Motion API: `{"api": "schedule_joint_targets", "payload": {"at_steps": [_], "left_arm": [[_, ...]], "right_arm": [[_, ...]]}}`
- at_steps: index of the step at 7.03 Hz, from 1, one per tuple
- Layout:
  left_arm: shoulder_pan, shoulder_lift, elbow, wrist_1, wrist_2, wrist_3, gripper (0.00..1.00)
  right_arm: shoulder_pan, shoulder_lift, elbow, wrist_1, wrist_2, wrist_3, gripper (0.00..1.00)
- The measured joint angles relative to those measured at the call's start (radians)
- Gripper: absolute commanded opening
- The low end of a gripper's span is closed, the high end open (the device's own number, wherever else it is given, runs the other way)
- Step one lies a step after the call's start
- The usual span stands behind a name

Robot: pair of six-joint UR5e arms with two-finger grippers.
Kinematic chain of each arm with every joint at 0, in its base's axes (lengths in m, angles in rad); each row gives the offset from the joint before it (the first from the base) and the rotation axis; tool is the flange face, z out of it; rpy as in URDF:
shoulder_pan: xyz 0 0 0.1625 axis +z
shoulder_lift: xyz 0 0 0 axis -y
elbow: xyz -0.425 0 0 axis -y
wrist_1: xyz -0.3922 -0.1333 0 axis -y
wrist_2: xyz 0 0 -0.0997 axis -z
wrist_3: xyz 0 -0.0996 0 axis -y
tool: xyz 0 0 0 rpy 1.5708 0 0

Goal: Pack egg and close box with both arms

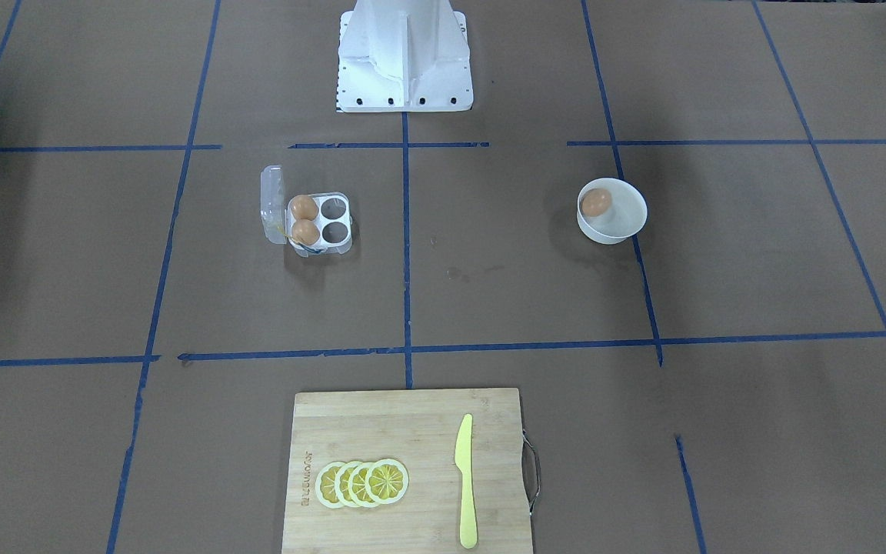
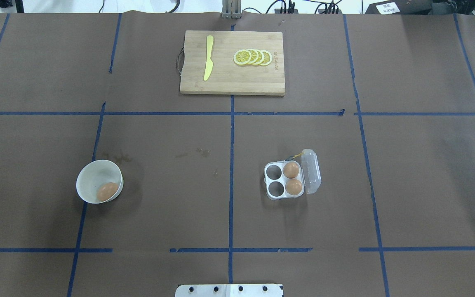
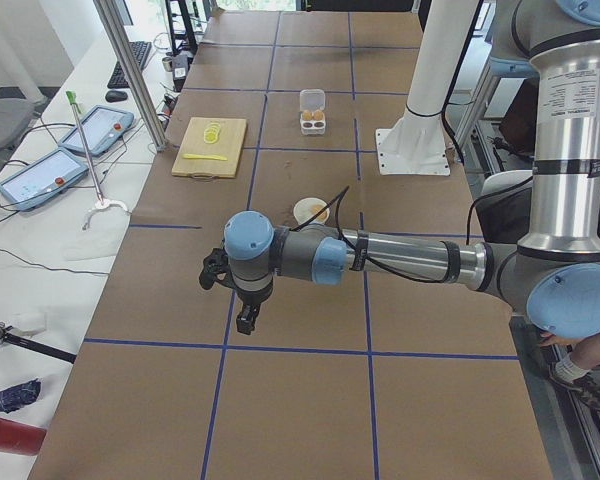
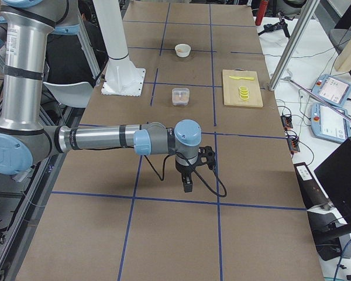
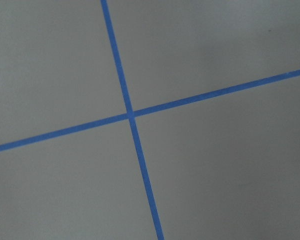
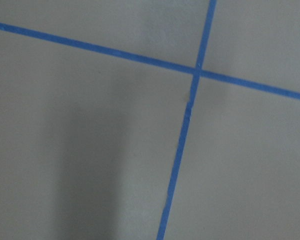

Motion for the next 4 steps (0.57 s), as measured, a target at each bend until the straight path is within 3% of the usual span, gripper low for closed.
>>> {"api": "schedule_joint_targets", "payload": {"at_steps": [4], "left_arm": [[0.003, -0.054, 0.044, -0.405, 0.001, -0.01, 1.0]], "right_arm": [[-0.017, 0.073, -0.001, 0.086, 0.008, 0.007, 1.0]]}}
